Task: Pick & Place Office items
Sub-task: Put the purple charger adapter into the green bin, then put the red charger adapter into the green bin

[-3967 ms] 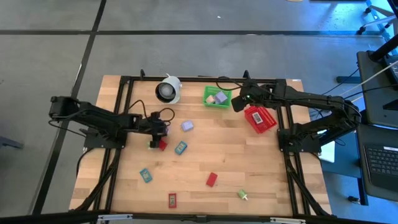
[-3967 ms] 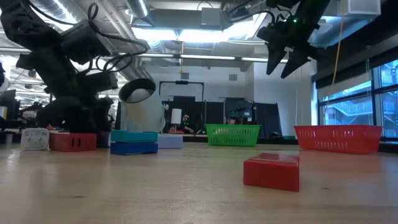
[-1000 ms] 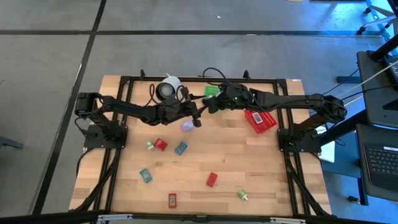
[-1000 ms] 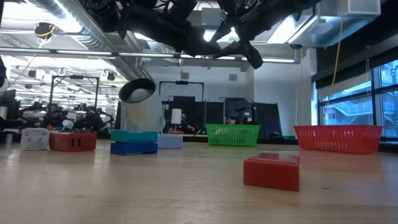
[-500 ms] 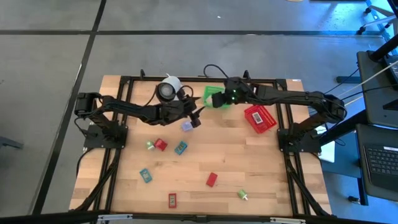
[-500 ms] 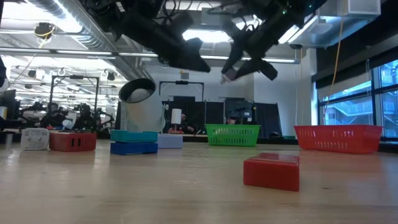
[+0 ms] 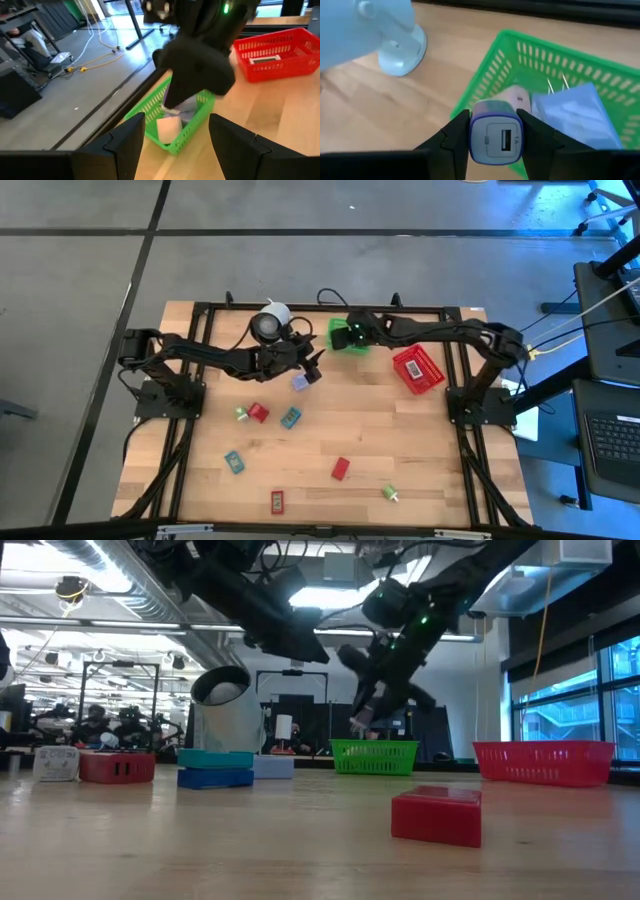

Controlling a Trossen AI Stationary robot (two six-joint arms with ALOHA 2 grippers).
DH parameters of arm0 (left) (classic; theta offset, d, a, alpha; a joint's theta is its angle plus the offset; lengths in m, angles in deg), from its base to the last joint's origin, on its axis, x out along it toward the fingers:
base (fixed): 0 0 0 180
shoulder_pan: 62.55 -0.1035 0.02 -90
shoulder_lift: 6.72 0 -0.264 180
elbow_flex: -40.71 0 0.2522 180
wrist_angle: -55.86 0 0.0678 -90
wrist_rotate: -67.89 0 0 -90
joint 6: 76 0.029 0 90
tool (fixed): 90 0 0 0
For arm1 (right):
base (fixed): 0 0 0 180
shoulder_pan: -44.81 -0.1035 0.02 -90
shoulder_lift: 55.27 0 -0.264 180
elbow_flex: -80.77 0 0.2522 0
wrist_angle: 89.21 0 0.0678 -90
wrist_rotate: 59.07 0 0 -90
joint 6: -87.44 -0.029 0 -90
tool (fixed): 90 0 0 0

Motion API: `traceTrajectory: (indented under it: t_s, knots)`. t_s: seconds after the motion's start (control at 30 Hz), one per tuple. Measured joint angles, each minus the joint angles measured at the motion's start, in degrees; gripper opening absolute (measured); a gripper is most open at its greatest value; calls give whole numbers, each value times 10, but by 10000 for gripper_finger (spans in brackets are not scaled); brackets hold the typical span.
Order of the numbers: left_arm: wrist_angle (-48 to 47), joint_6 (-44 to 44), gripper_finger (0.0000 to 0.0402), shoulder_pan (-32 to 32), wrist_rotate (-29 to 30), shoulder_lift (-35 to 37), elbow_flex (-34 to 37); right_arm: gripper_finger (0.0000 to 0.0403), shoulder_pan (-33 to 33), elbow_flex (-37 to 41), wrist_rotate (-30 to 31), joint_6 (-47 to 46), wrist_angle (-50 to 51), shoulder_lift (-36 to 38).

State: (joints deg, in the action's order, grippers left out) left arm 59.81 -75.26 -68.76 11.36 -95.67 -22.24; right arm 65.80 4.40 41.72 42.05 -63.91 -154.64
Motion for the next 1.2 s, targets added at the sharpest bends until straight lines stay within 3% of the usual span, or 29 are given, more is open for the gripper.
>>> traceTrajectory:
  t_s: [0.37, 0.6, 0.87, 1.2]
  knots:
    - [-48, 0, 216, 0, 22, 12, 0, 150, 0, 0, 113, 86, -30, -35]
    - [-47, 0, 216, 0, 30, 12, 0, 160, 0, 0, 108, 85, -32, -59]
    - [-54, -15, 216, 15, 30, 12, 0, 199, -1, 0, 93, 85, -32, -54]
    - [-179, -106, 216, 36, 25, 26, 0, 271, -1, 0, 72, 83, -24, -13]
